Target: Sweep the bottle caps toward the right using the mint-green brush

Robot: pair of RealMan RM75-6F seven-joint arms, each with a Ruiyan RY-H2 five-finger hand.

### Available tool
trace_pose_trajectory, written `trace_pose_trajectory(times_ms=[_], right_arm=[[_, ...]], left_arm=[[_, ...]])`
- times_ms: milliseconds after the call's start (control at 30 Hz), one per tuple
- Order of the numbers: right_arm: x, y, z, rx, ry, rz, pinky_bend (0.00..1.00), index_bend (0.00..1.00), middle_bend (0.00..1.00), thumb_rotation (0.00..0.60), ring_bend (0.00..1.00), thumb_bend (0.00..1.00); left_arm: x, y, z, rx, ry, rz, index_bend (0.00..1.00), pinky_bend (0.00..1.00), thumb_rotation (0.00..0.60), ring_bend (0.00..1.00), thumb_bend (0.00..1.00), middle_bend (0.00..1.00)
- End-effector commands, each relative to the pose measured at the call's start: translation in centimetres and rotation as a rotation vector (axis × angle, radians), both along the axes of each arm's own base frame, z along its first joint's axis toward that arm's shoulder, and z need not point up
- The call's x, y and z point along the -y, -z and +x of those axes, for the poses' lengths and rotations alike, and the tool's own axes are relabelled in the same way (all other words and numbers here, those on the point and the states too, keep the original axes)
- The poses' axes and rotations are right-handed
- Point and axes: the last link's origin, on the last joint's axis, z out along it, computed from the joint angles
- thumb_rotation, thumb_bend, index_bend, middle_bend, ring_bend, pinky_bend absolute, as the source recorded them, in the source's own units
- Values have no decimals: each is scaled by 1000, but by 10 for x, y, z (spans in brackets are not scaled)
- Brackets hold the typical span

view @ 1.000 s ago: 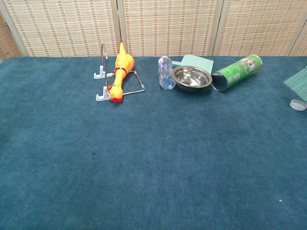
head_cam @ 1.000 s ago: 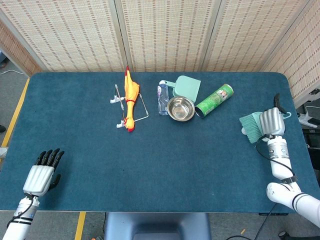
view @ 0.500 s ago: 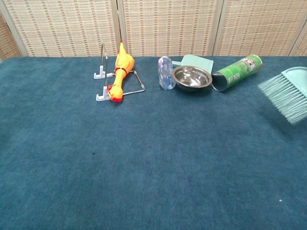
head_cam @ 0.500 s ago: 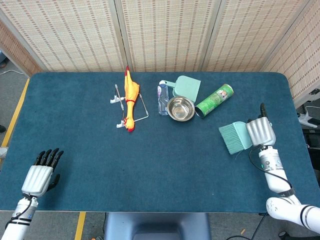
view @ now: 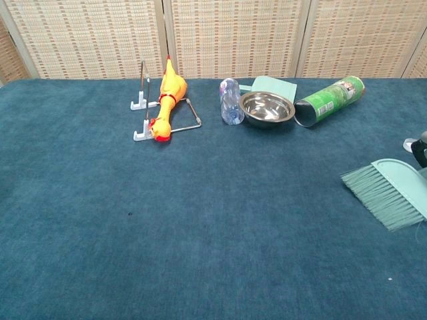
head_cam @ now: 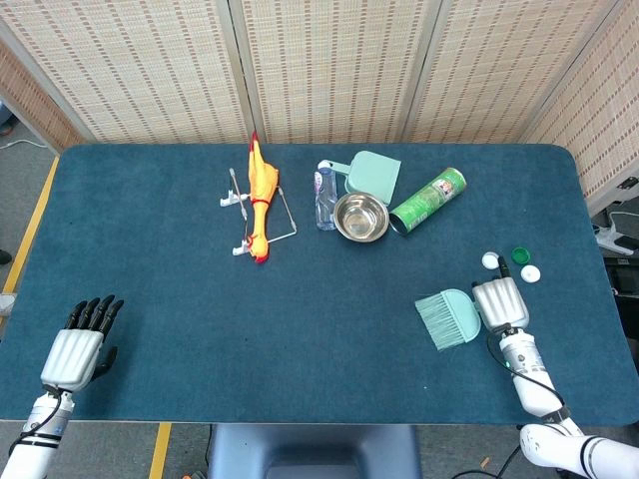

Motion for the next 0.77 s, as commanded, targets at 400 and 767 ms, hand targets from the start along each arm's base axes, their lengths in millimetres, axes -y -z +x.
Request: trace_pose_trajectory(times_ms=[400,767], right_arm=[[-42,-41,11,52,14,-85,0,0,0,600,2,189],[-126,-67,6,359,24,-301,0,0,0,600,0,180]], left_arm=[[2,-4,4,15,25,13,0,86,600,0,451,0],[5,-15,15,101,194,95,0,72,600,0,440,0]])
